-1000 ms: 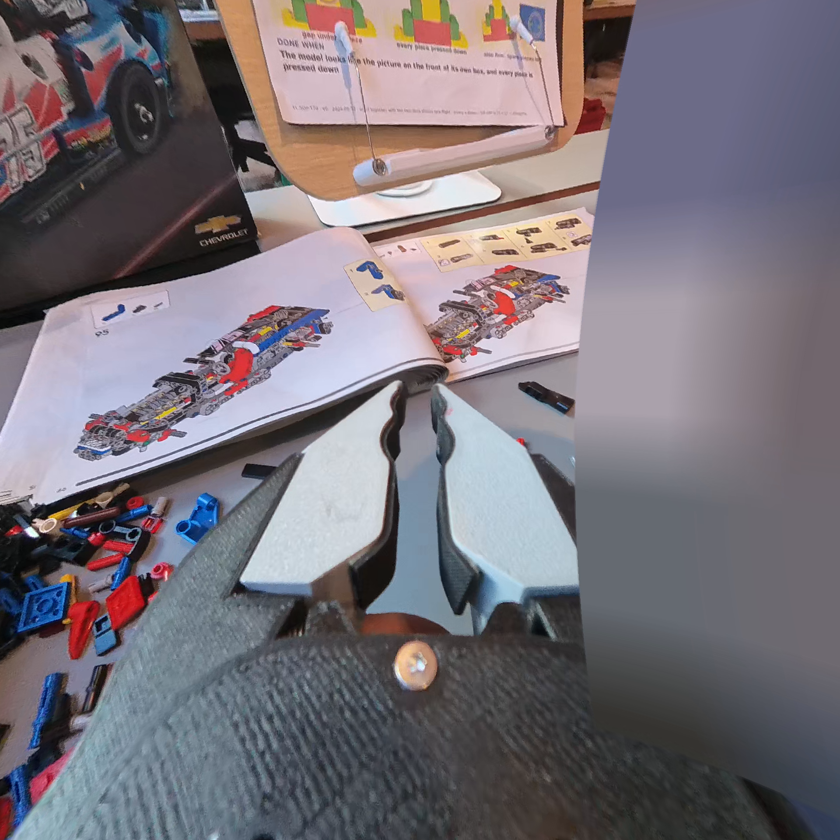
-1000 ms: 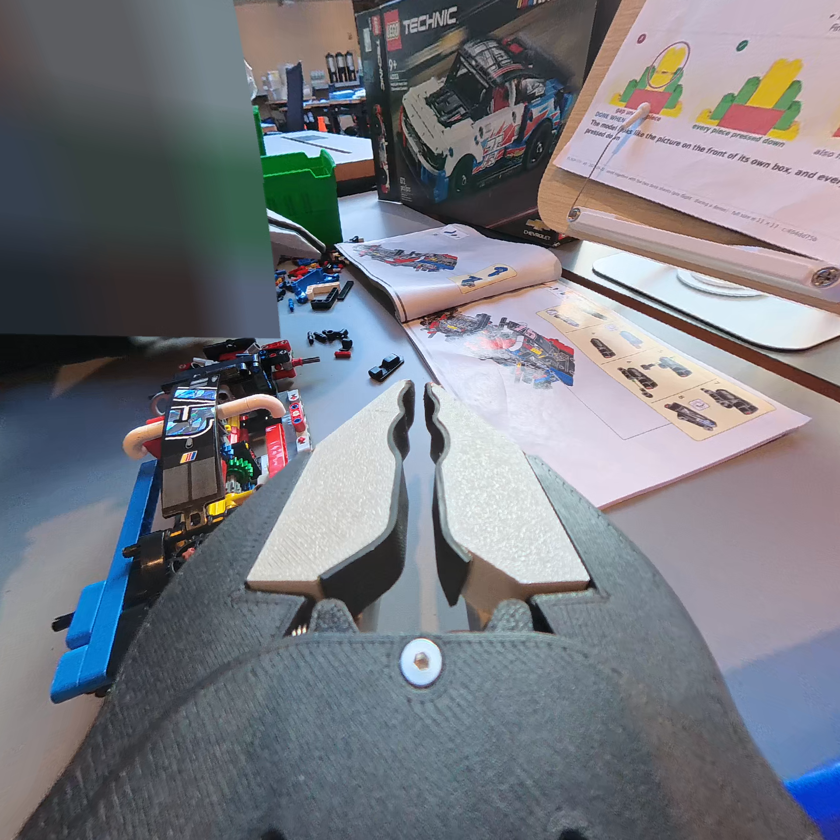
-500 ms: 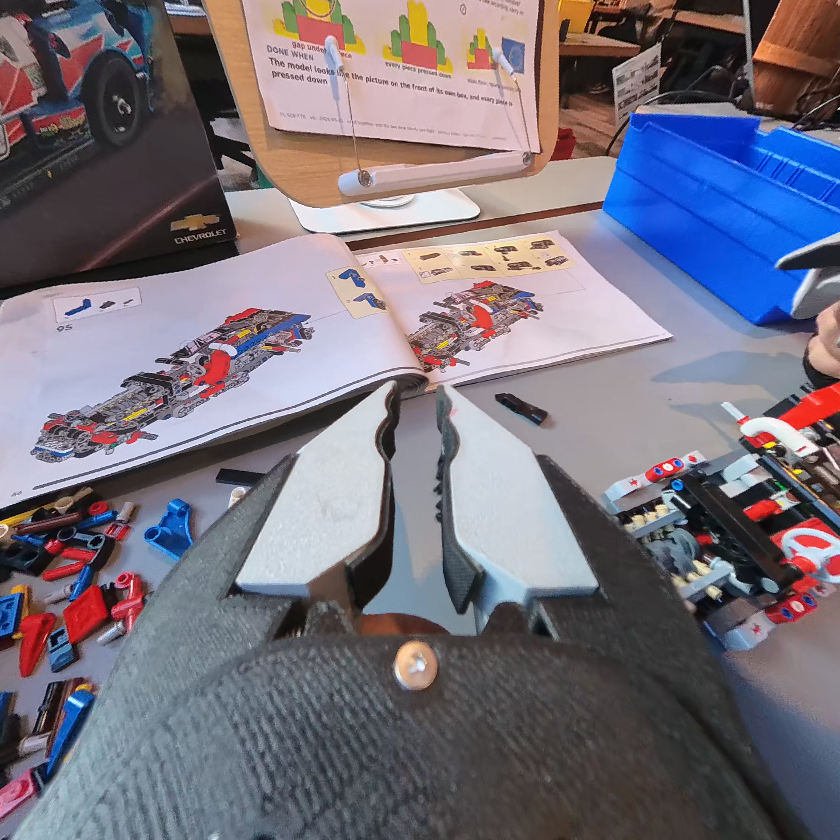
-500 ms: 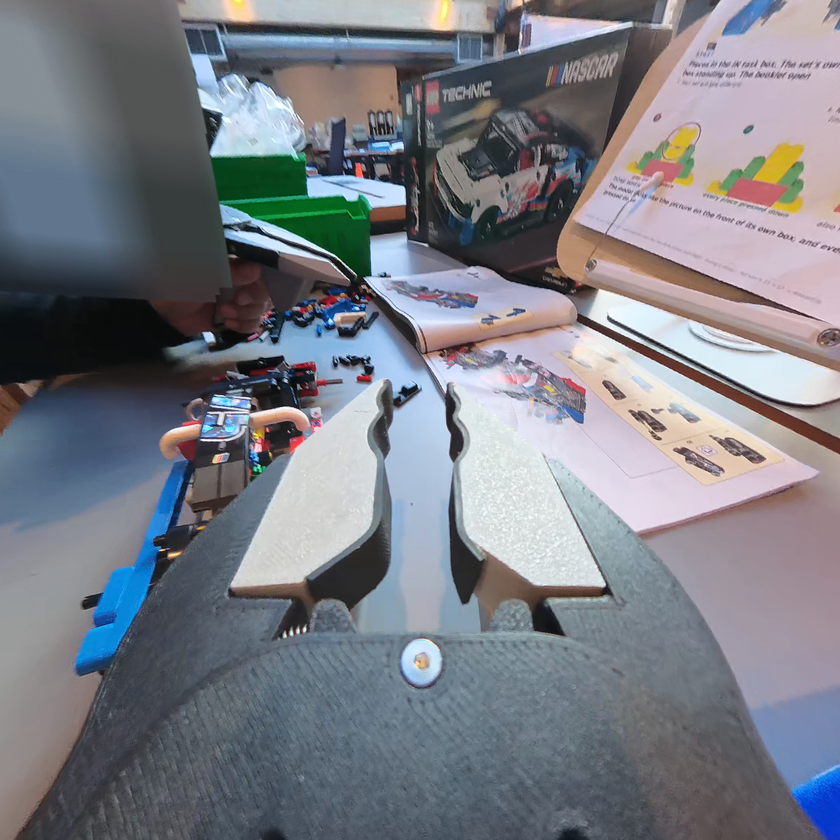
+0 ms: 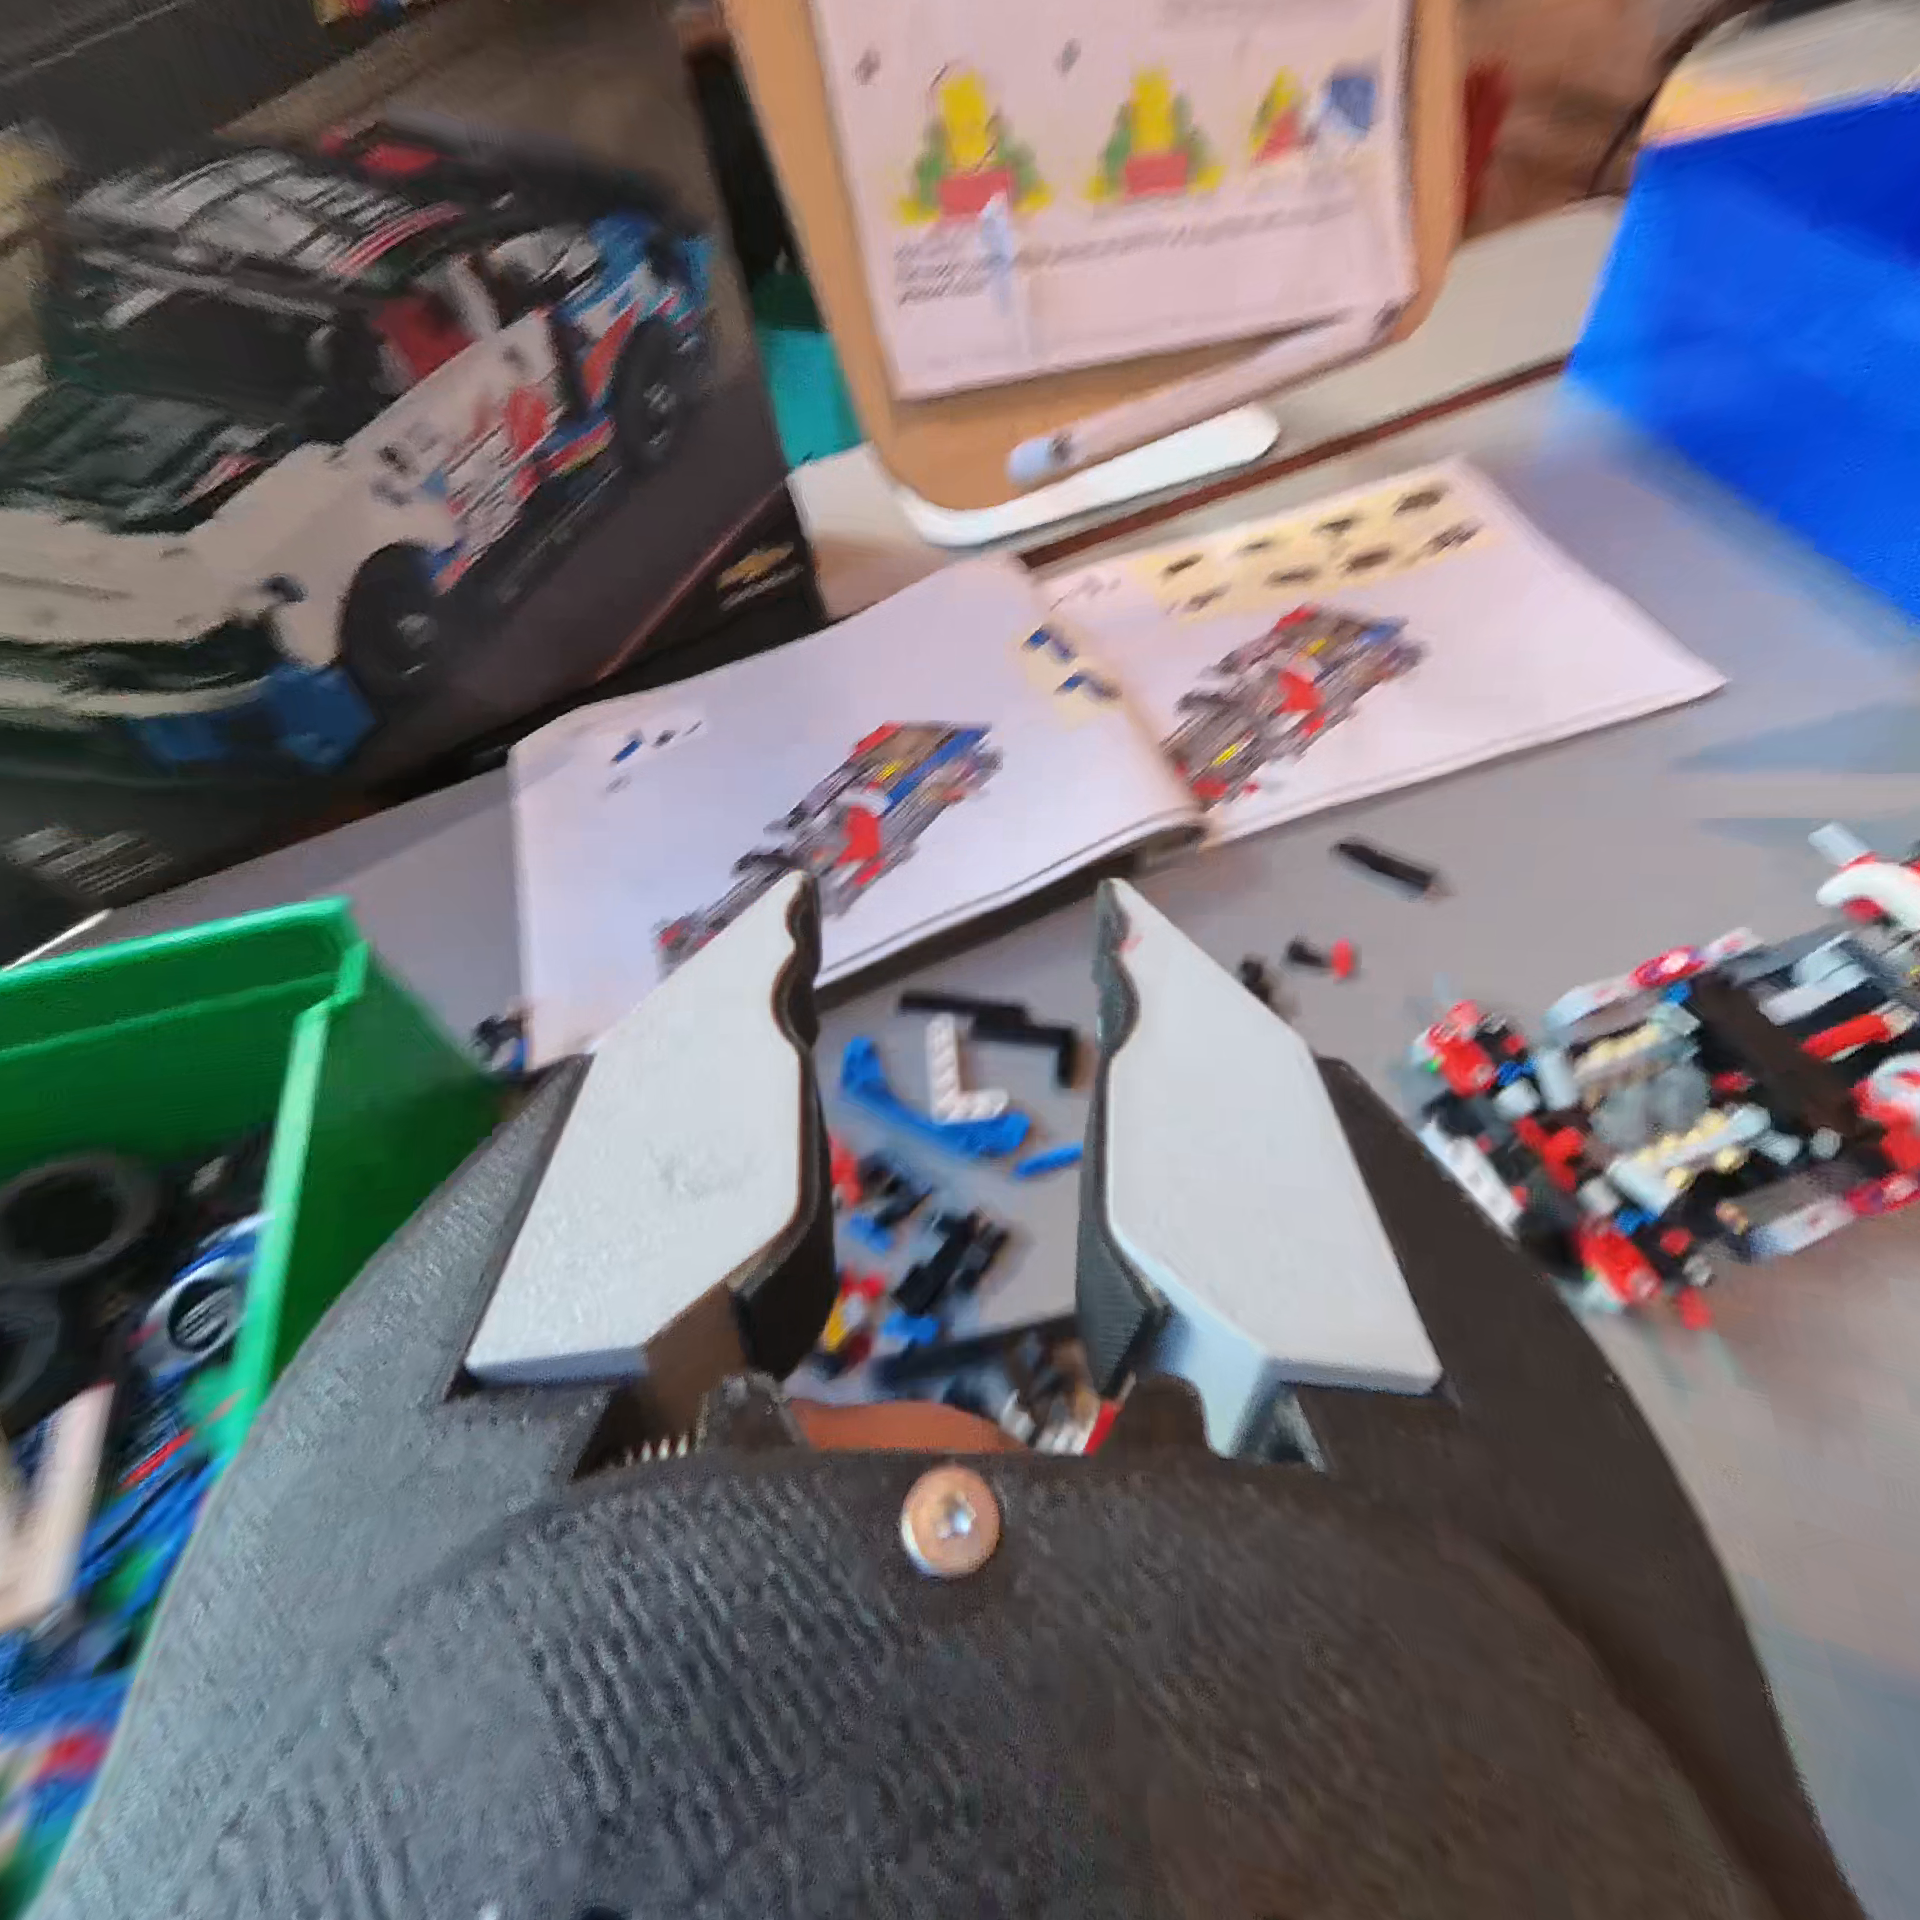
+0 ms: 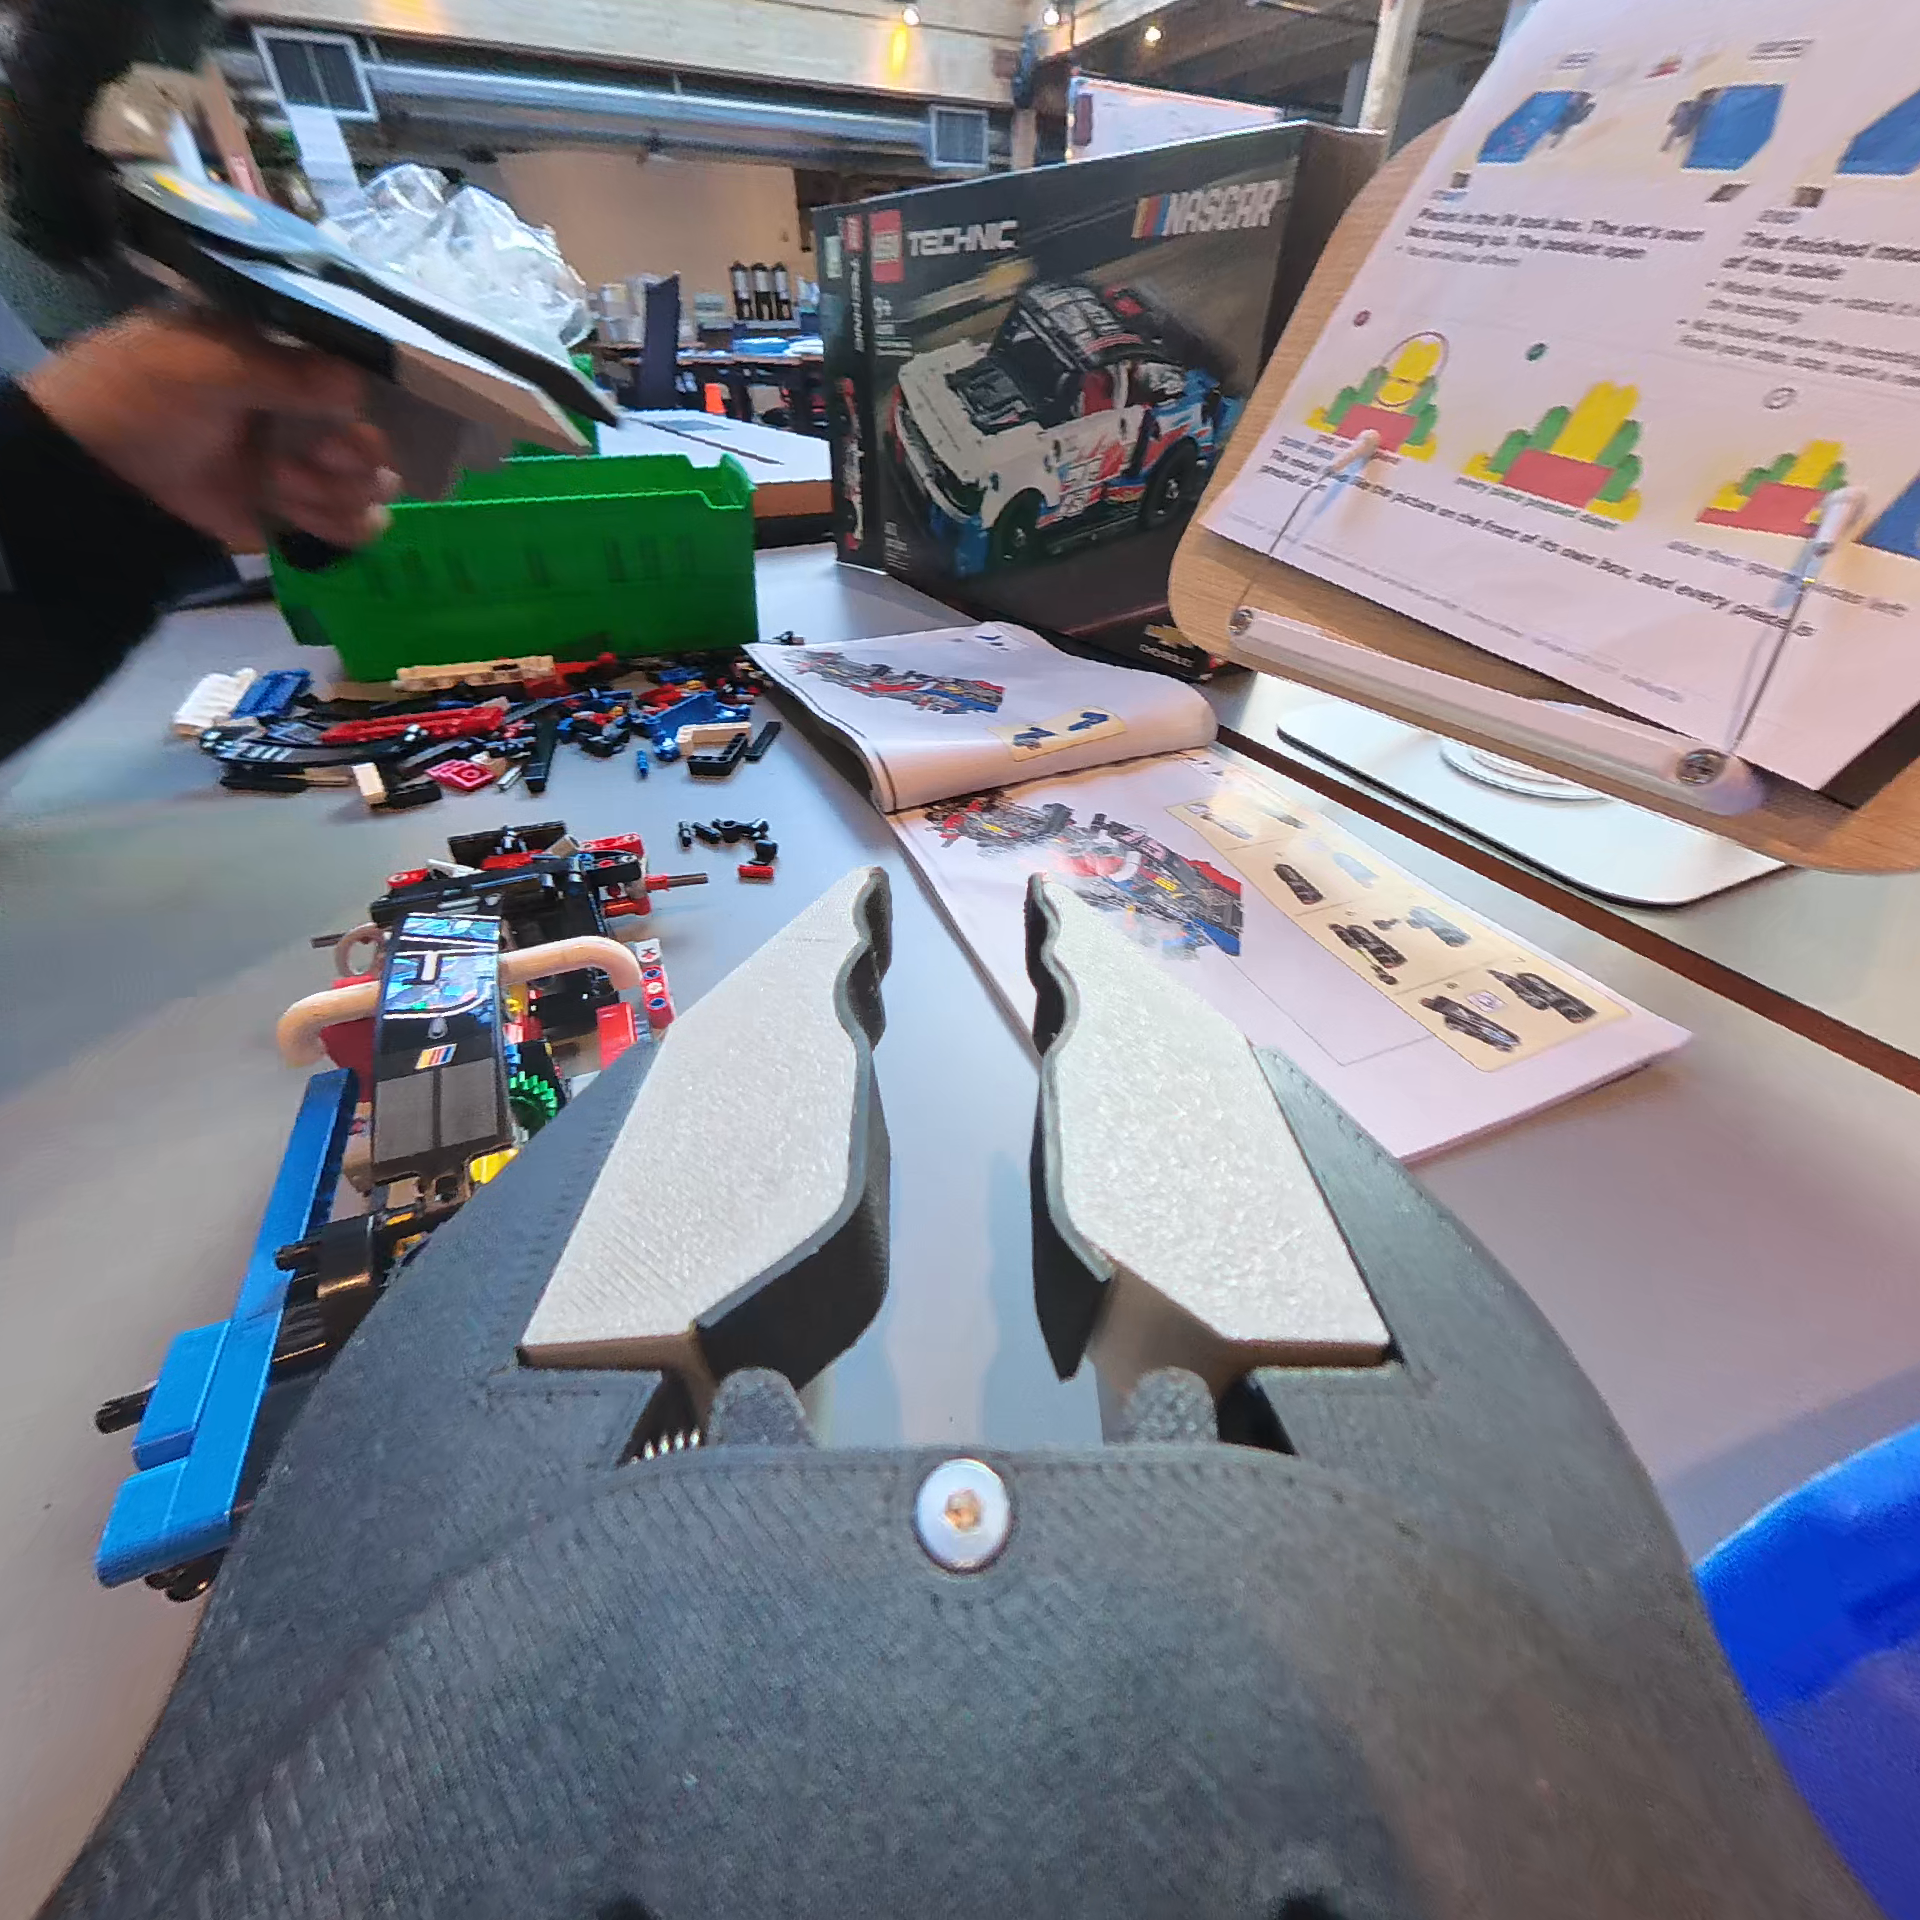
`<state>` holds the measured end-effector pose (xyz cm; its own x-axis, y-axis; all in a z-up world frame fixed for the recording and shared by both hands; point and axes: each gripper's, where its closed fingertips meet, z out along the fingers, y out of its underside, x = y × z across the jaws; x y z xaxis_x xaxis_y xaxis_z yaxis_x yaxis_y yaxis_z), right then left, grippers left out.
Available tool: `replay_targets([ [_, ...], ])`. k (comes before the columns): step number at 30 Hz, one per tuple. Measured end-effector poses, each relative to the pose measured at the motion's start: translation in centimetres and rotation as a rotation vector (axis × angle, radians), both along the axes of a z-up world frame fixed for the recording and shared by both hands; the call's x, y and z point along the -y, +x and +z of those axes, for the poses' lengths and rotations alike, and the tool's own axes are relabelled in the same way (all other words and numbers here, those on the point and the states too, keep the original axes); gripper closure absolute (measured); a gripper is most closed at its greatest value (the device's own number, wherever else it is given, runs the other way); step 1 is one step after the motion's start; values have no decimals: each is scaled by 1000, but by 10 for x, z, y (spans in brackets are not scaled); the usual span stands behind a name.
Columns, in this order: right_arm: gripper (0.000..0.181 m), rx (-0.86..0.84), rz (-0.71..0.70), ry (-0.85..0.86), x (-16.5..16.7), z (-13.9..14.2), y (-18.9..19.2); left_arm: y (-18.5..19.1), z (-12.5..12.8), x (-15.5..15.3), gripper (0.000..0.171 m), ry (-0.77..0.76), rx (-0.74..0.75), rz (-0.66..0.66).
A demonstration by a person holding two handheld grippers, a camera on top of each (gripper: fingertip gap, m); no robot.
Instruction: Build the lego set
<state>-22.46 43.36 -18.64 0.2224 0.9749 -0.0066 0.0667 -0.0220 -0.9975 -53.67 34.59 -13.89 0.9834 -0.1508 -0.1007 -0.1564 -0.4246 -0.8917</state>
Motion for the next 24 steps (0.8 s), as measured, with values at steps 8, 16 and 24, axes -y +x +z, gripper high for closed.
replay_targets([
  [8,163,48,-61,11,-10,-8,0,-51,-32,57,138,-177,-53,87],
  [16,165,62,-102,17,-17,-10,2,-49,-65,90,138,-319,-34,8],
  [24,168,73,-91,10,-15,-12,1,-60,-99,103,140,-428,-38,34],
])
